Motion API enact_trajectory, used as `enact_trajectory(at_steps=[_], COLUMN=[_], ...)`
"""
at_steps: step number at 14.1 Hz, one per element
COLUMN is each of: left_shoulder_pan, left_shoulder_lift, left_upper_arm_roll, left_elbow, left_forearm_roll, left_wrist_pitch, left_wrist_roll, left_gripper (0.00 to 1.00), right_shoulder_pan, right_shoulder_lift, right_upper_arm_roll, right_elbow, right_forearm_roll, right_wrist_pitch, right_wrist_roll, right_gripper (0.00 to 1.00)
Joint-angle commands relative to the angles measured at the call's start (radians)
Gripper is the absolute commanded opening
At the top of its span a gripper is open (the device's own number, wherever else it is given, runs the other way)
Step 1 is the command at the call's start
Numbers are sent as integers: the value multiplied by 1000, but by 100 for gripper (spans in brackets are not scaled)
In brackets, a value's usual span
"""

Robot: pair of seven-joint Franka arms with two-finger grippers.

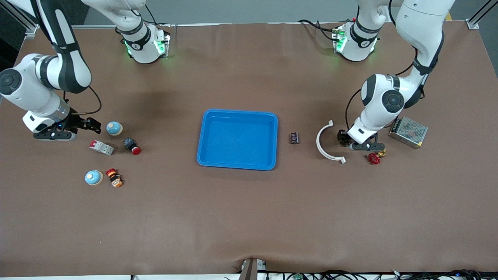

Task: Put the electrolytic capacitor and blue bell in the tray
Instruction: 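Grasp the brown capacitor with the left gripper while the right gripper lowers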

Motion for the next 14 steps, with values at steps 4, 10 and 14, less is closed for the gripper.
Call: enact_trajectory(at_steps=[4, 10, 14], left_shoulder_pan=[-34, -22, -29], left_shoulder_lift=[4, -183, -250], left_upper_arm_roll=[-1, -1, -34], left_elbow=[5, 112, 200], left_forearm_roll=[-13, -7, -18], left_wrist_pitch=[9, -391, -555], left_wrist_roll=[-98, -244, -581], left_gripper=[0, 0, 0], right_shoulder_pan=[-6, -6, -9], right_shoulder_lift=[51, 107, 114], right_upper_arm_roll=[11, 11, 11], right_elbow=[-61, -84, -116], right_forearm_roll=[-16, -18, -18], right_wrist_pitch=[118, 171, 191], right_wrist_roll=[-6, -10, -41], right_gripper=[100, 100, 100])
